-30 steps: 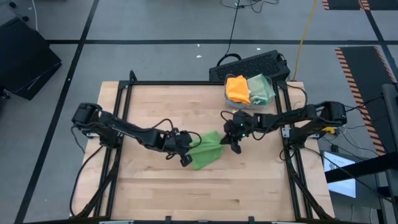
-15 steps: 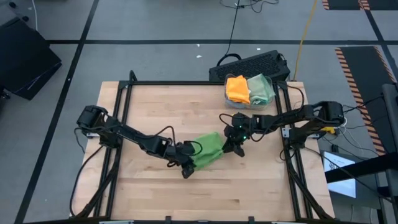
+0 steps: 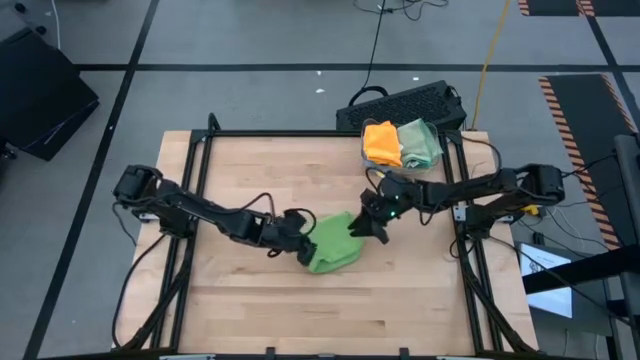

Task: Fold microfiber towels
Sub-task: Fold the green microfiber towel

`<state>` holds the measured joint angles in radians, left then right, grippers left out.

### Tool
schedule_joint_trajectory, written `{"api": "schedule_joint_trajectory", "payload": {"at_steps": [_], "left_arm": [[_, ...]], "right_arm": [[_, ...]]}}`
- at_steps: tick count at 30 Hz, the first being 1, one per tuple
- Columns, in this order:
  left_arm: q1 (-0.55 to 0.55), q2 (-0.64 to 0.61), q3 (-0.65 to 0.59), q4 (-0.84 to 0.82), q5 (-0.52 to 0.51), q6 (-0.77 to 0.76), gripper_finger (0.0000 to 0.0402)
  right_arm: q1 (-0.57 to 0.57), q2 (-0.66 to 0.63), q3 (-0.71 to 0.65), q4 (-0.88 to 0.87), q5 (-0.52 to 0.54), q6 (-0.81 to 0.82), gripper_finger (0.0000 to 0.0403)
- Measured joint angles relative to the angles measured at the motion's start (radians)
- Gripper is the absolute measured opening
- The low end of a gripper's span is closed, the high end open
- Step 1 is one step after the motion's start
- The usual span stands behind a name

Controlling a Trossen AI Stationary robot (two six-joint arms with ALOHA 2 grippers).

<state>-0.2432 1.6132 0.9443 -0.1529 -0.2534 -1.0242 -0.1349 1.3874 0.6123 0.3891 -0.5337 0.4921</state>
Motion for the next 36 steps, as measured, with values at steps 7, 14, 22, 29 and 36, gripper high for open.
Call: {"api": "schedule_joint_trajectory", "payload": {"at_steps": [7,14,22,29,36], "left_arm": [[0.105,0.003,-0.001,-0.201,-0.069,0.006,0.0194],[0.253,0.063,-0.032,-0.134,0.208,0.223,0.029],[0.349,0.132,-0.048,-0.018,0.489,0.368,0.0267],[0.325,0.204,-0.058,0.074,0.627,0.4,0.0177],[0.292,0.192,-0.058,0.078,0.535,0.43,0.0073]], "right_arm": [[-0.02,0.062,-0.002,-0.04,0.143,-0.024,0.0127],[-0.071,0.062,-0.002,-0.066,0.121,-0.05,0.0132],[-0.122,0.06,0.01,-0.133,0.005,-0.128,0.0132],[-0.156,0.081,0.189,-0.375,0.041,-0.29,0.0133],[-0.166,0.243,0.359,-0.519,0.036,-0.461,0.0171]]}}
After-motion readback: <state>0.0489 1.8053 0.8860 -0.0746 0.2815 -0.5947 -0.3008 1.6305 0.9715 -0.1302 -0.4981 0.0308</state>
